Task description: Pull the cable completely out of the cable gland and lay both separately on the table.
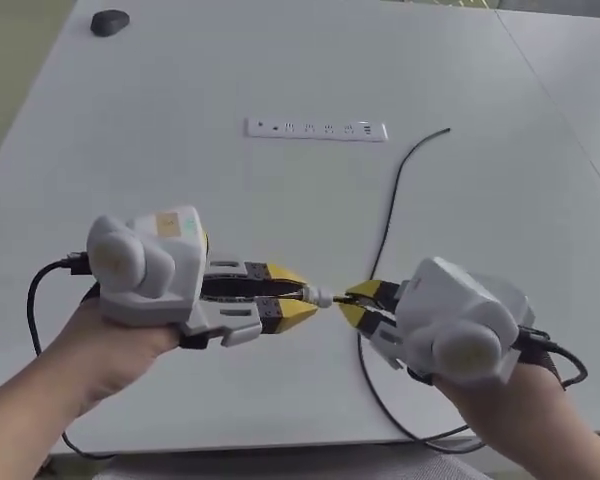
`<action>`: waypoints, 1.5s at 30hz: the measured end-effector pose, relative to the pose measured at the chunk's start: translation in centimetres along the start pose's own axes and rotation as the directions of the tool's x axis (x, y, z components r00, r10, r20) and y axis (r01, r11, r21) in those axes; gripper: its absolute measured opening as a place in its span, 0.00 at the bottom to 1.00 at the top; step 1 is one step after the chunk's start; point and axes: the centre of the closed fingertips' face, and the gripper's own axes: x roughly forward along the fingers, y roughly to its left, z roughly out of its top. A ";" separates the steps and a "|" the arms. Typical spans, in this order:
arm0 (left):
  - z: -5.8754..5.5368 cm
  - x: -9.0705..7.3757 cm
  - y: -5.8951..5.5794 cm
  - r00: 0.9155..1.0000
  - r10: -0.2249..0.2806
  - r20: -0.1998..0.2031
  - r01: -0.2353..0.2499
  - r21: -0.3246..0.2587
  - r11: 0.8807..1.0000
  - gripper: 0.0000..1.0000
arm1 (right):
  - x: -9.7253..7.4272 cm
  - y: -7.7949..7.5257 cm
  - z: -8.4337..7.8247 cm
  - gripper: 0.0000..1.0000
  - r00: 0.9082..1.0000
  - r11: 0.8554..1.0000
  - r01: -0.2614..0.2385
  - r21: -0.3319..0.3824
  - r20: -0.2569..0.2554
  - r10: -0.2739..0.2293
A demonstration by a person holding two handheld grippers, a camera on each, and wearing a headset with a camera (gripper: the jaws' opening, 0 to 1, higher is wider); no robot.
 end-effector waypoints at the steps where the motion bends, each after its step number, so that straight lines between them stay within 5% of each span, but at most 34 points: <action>1: 0.0 0.0 0.0 1.000 0.000 0.001 0.000 0.000 1.000 0.15 | 0.0 0.0 0.0 0.01 1.000 1.000 -0.001 0.016 0.001 0.001; 11: 0.2 -0.1 0.3 1.000 0.008 0.006 -0.008 -0.003 1.000 0.15 | 0.4 -0.3 -1.0 0.01 1.000 0.993 -0.007 0.115 -0.011 0.009; 17: 0.0 -0.2 0.4 1.000 0.013 0.004 -0.013 -0.004 1.000 0.15 | 0.6 -0.5 -2.5 0.01 0.999 0.978 -0.008 0.210 -0.038 0.017; 27: 0.0 -0.3 0.6 1.000 0.018 0.005 -0.018 -0.008 1.000 0.15 | 0.9 -1.1 -5.2 0.01 0.997 0.922 0.016 0.387 -0.074 0.014; 36: -0.4 -0.1 0.8 1.000 0.020 -0.007 -0.020 -0.004 1.000 0.15 | 1.7 -0.8 -7.2 0.02 0.993 0.824 0.023 0.566 -0.110 0.048; 40: -0.7 0.0 0.8 1.000 0.019 -0.022 -0.019 0.007 1.000 0.15 | 1.9 -0.7 -7.5 0.02 0.992 0.810 0.030 0.586 -0.118 0.049; 45: -0.6 -0.1 0.8 1.000 0.019 -0.019 -0.019 0.004 1.000 0.15 | 1.9 -0.7 -7.3 0.02 0.993 0.823 0.032 0.567 -0.114 0.040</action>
